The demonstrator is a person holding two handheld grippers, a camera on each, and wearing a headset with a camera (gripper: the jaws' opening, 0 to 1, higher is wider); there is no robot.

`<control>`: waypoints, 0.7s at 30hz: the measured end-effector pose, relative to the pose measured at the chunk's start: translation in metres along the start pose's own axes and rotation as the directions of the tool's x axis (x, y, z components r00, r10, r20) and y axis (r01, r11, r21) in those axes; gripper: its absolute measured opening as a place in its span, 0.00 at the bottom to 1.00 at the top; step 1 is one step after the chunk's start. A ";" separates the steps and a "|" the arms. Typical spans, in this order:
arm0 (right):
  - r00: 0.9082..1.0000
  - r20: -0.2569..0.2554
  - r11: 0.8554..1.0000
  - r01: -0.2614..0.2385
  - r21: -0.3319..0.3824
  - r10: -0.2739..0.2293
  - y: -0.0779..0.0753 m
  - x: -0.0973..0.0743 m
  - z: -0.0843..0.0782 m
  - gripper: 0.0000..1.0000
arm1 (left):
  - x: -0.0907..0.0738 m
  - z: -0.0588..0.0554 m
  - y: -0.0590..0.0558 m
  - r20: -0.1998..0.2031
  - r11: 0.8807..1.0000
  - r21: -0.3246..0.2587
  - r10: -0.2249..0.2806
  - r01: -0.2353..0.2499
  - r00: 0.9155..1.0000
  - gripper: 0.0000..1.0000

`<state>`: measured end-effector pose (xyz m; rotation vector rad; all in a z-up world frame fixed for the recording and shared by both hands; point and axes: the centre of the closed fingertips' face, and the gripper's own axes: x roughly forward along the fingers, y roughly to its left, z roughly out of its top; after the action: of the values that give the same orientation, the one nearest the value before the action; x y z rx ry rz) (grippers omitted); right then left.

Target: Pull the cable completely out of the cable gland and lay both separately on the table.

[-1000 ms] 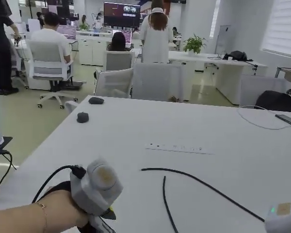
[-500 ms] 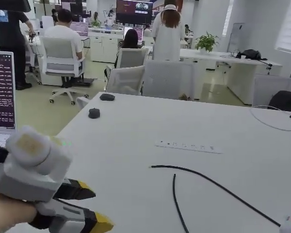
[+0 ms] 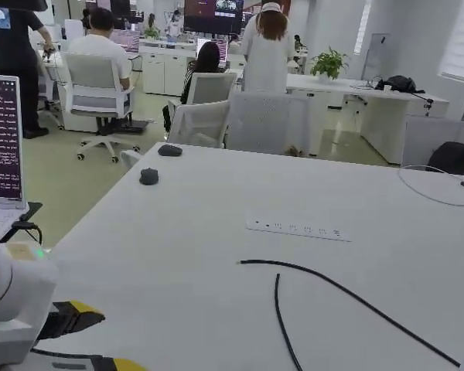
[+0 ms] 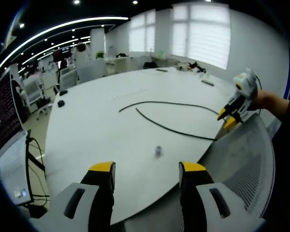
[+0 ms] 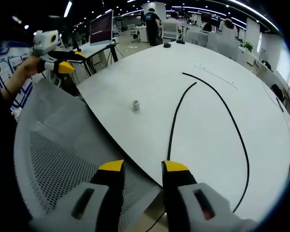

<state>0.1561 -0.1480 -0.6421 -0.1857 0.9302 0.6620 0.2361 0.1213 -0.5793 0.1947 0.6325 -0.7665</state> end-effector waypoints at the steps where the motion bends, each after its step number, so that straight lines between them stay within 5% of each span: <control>1: 1.000 0.012 1.000 0.001 0.023 -0.001 0.000 0.000 0.000 0.31 | 0.001 -0.001 0.000 0.001 1.000 -0.004 0.002 -0.002 1.000 0.55; 6: 0.998 0.058 0.991 -0.010 0.132 0.002 0.001 0.002 0.001 0.39 | 0.003 -0.015 -0.001 0.002 0.998 -0.055 0.015 -0.015 1.000 0.56; 10: 0.998 0.063 0.986 -0.010 0.169 -0.001 0.000 0.003 -0.002 0.42 | 0.004 -0.030 -0.001 -0.062 0.999 -0.019 0.032 -0.033 0.998 0.56; 21: 0.999 0.040 0.986 -0.013 0.166 0.006 0.009 0.007 -0.006 0.46 | -0.008 -0.034 0.010 -0.034 0.995 -0.081 0.055 -0.058 0.998 0.53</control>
<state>0.1495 -0.1400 -0.6498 -0.0194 0.9445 0.5914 0.2228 0.1466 -0.6024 0.1493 0.6847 -0.6830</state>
